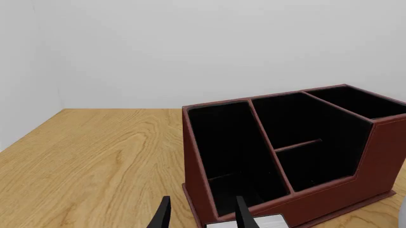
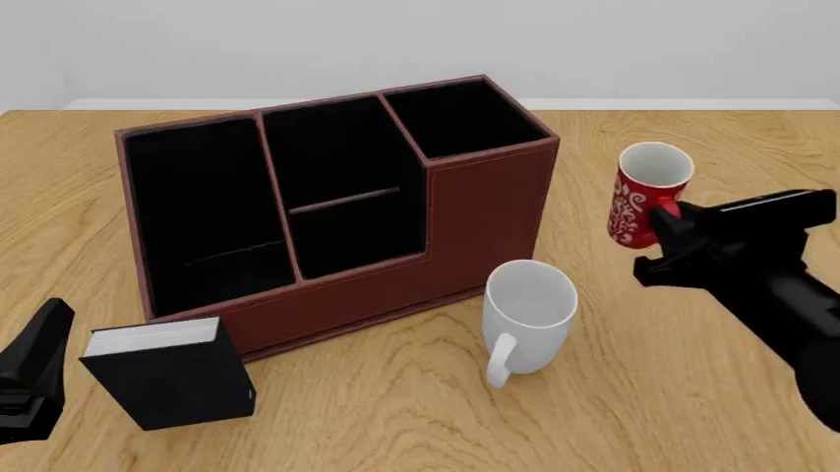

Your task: Pick up the red mug and place it to the right of the caddy.

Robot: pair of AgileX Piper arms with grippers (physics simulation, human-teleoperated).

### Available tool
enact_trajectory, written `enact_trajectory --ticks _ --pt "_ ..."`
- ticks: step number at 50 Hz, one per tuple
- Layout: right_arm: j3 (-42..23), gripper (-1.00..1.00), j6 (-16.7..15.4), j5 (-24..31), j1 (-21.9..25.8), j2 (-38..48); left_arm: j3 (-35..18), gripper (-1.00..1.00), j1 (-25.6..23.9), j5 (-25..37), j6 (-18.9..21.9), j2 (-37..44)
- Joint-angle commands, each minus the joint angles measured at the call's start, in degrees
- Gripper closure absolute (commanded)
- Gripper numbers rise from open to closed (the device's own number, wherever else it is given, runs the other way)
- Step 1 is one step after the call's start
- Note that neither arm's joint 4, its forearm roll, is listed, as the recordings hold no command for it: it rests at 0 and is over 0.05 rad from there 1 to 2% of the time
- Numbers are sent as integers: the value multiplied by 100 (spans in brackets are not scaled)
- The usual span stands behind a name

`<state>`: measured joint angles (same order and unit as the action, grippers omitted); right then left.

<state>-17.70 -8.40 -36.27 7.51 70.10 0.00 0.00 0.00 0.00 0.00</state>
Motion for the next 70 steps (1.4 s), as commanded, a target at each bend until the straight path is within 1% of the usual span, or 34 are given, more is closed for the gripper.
enact_trajectory --ticks 1,14,26,37,52,61,70 --pt "-778 100 85 -139 89 844 0 -100 0 0 0 0" --pt "-1267 100 45 -395 216 1802 0 -100 0 0 0 0" --pt "-1553 100 38 -496 228 2359 0 -100 0 0 0 0" --pt "-1667 100 23 -563 230 2648 0 -100 0 0 0 0" --pt "-1737 100 125 -569 188 2869 0 -100 0 0 0 0" --pt "-1736 100 90 -681 147 3045 0 -100 0 0 0 0" --pt "-1786 100 106 -609 145 3079 0 -100 0 0 0 0"
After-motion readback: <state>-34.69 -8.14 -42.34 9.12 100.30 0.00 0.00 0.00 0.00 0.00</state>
